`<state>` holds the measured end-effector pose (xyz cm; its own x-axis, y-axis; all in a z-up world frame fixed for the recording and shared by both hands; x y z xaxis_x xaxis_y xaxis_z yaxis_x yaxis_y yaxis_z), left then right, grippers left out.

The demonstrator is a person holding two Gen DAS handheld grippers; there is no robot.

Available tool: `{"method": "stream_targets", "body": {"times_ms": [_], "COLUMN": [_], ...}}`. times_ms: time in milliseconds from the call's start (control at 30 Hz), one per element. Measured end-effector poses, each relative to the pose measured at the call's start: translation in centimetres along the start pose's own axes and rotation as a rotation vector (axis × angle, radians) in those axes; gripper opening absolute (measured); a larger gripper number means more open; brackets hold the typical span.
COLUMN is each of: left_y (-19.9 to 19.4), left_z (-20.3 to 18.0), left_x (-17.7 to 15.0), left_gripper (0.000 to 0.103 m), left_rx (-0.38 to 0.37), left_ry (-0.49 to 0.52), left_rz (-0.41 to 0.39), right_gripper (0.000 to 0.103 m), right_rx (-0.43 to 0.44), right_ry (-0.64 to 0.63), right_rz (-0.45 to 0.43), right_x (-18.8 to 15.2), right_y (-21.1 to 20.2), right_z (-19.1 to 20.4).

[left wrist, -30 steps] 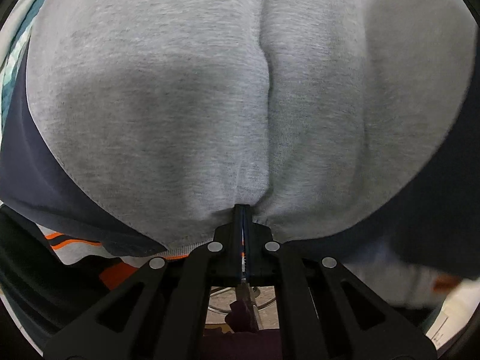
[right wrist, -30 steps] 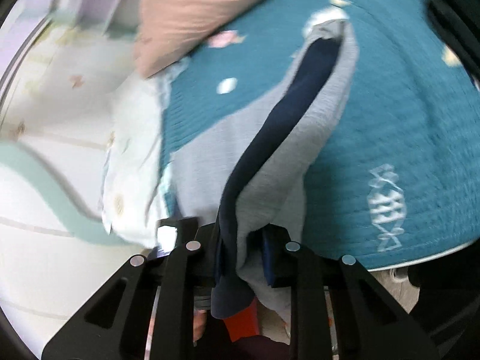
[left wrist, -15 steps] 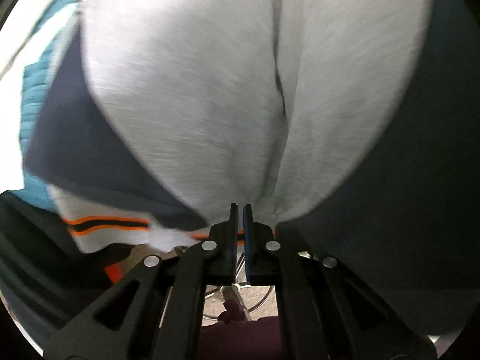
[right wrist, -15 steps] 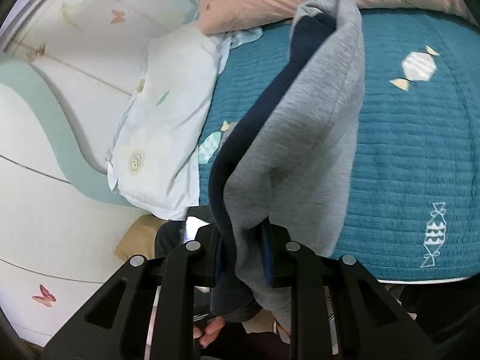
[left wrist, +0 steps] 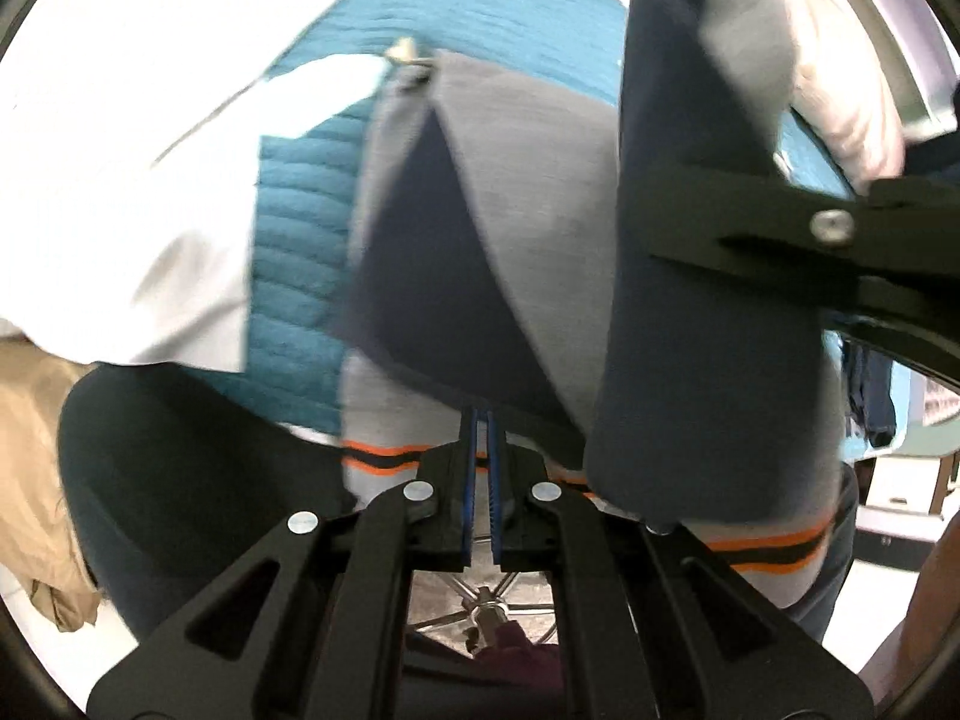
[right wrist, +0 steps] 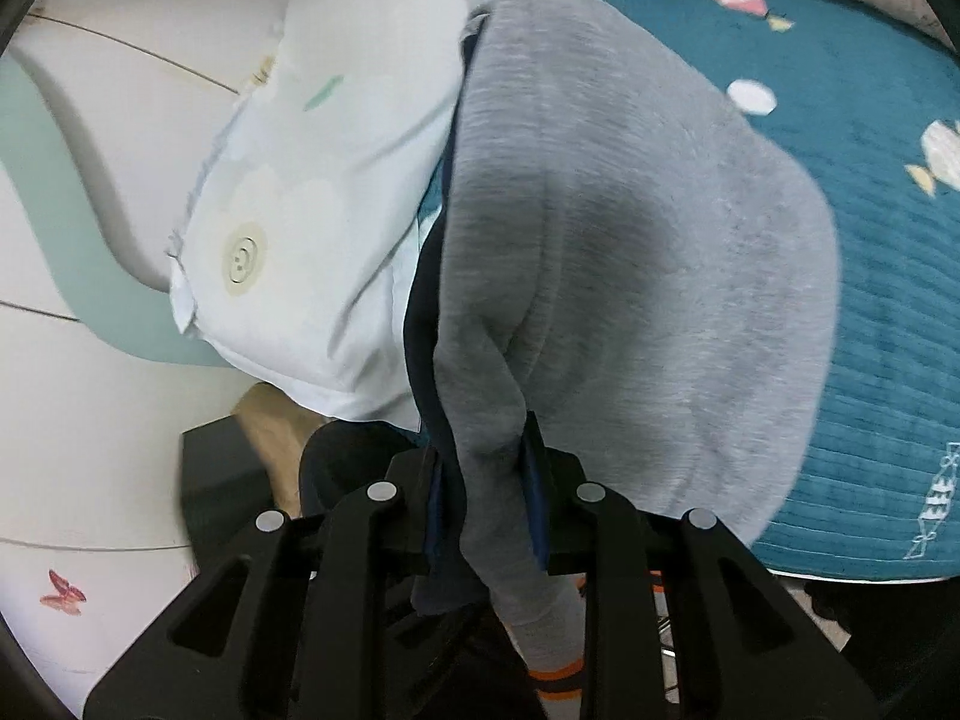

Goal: Fold large clothes
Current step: 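Lift the jacket with both tools and fold it over onto itself, then lower the folded jacket onto the quilt and open both tools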

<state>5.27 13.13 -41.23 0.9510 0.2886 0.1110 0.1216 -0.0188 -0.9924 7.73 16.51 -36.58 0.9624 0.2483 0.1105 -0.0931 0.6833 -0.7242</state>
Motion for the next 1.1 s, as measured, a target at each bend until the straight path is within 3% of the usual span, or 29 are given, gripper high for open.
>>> {"method": "stream_targets", "body": {"times_ms": [233,267,333,433,500,700,933,1000,1067,1100], "left_y": [0.6,0.3,0.7,1.2,1.3,0.3,-0.5,-0.2,0.8,2.0], "left_z": [3.4,3.4,4.6,6.1,6.5,6.8,1.7,-0.2,-1.6,-1.8], "left_x": [1.2,1.7,1.8,2.0,2.5,3.1,4.1,4.1,4.2,4.2], "left_gripper": [0.004,0.005,0.007,0.007,0.007,0.009,0.009,0.009,0.009,0.009], "left_rx": [-0.005,-0.003,0.033,0.013,0.023,0.03,-0.05,-0.077,-0.091,-0.053], "left_ry": [-0.077,-0.087,-0.105,-0.132,-0.144,-0.14,-0.034,0.011,0.046,0.065], "left_rz": [0.025,0.03,0.04,0.052,0.045,0.027,0.006,0.008,0.025,0.04], "right_gripper": [0.026,0.026,0.027,0.027,0.027,0.026,0.022,0.013,0.011,0.01], "right_rx": [-0.043,-0.031,0.091,0.051,0.096,0.011,-0.101,-0.112,-0.13,-0.135], "right_ry": [0.026,0.032,0.072,0.071,0.078,-0.038,0.002,0.022,0.039,0.048], "right_rz": [0.067,0.075,0.111,0.124,0.145,0.043,-0.104,-0.112,-0.1,-0.089], "right_x": [1.0,0.9,0.6,0.4,-0.2,0.1,-0.4,-1.1,-2.0,-2.6], "right_y": [5.0,5.7,7.1,8.4,8.7,5.2,-1.2,-2.0,-2.1,-1.8], "right_z": [0.0,0.0,0.8,0.3,0.6,0.9,-3.6,-5.1,-6.6,-7.4]}}
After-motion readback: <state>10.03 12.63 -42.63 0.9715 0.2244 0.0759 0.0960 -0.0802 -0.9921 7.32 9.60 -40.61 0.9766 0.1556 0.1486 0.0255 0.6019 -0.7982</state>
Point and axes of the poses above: each gripper's, at about its wrist camera, not at the fingertips, and y roughly the way its jaws point, z to its left, x to its top, the point moved 9 cm from there along y, roughly the way its jaws point, and after that the axes turned 11 degrees about x, right-handed, at the moved point
